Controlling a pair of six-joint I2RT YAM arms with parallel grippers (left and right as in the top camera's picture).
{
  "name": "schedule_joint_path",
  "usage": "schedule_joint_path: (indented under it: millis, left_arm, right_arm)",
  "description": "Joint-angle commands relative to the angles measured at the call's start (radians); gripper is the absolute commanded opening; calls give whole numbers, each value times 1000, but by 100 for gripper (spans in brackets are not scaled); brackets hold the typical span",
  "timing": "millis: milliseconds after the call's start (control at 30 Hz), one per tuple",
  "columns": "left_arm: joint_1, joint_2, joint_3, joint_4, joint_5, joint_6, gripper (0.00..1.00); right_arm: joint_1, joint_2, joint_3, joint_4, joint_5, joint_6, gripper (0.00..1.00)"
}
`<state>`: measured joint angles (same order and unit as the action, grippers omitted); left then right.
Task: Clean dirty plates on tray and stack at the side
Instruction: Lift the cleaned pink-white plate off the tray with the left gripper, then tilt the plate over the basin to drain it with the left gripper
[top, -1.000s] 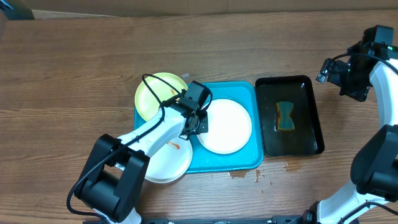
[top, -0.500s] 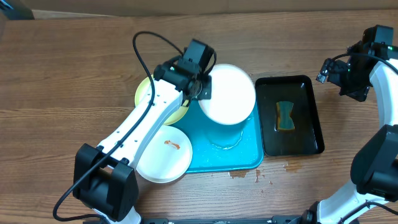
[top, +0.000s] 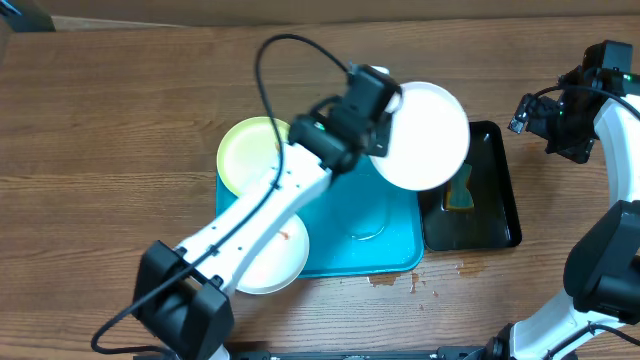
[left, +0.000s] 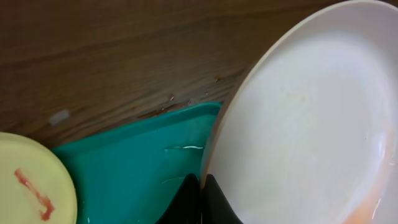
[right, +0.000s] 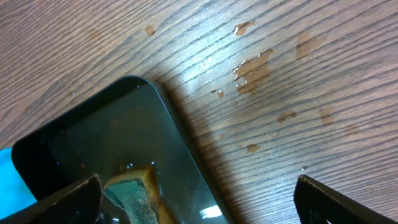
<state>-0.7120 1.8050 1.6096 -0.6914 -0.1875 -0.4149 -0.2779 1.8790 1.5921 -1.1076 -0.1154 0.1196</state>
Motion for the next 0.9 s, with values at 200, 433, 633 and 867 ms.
schedule_joint_path:
  millis: [200, 433, 633, 867]
  left_arm:
    - [-190, 2, 24, 32, -372, 90, 4]
    - [-325, 2, 24, 114, -571, 245, 4]
    - [-403, 2, 24, 174, -666, 407, 4]
    - [-475, 2, 24, 208, -792, 517, 4]
  right_arm:
    - [0, -4, 12, 6, 2, 5, 100]
    - [0, -4, 12, 6, 2, 5, 100]
    - [0, -4, 12, 6, 2, 5, 100]
    - [0, -4, 12, 6, 3, 5, 100]
